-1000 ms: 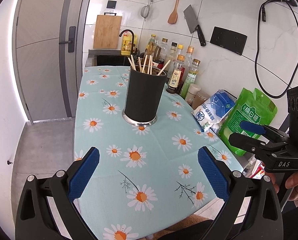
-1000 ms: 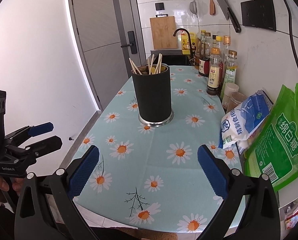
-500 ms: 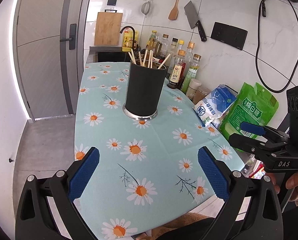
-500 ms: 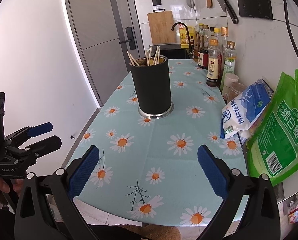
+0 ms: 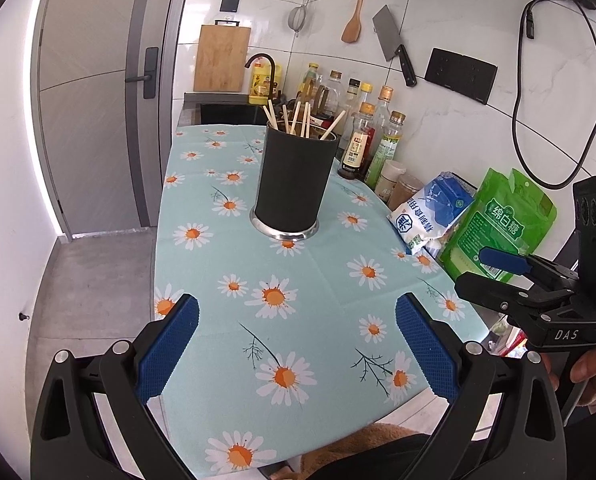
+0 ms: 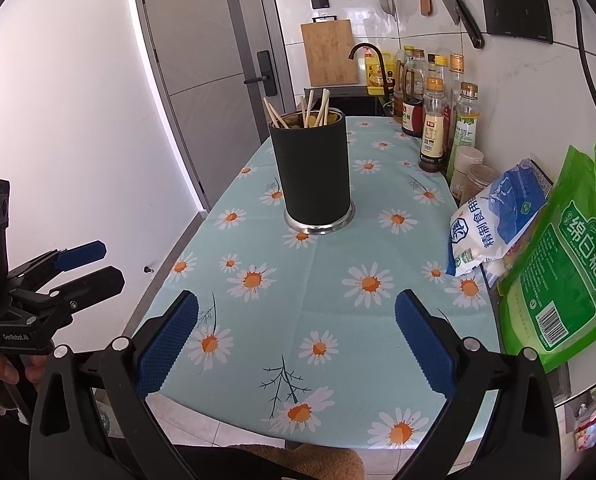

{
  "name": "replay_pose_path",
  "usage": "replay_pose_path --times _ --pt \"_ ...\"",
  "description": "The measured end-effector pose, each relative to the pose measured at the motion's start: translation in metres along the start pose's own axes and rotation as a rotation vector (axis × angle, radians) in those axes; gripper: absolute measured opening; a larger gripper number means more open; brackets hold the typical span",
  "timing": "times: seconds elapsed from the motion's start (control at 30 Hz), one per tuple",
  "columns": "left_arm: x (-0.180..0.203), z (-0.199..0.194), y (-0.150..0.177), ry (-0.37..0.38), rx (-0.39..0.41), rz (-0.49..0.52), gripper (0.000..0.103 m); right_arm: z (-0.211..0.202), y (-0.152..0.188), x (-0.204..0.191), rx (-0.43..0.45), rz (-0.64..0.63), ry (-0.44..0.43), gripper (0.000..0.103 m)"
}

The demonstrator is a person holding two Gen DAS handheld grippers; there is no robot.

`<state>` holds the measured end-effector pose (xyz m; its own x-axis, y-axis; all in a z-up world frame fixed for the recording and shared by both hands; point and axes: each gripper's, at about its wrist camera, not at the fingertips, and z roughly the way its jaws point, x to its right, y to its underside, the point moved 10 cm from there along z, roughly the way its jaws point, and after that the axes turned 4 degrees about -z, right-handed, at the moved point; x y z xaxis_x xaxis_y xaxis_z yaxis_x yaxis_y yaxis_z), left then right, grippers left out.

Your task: Organize utensils

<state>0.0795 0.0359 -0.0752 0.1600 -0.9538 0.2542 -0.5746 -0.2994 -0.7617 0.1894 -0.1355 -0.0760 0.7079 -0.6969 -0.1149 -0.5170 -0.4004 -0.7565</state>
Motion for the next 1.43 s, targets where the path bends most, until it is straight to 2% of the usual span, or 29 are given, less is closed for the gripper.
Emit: replay_pose_path --times 1.43 --pt "0.01 0.008 0.002 0.003 -0.026 0.036 0.096 0.01 0.001 0.001 -0.019 -0.009 -0.013 0.098"
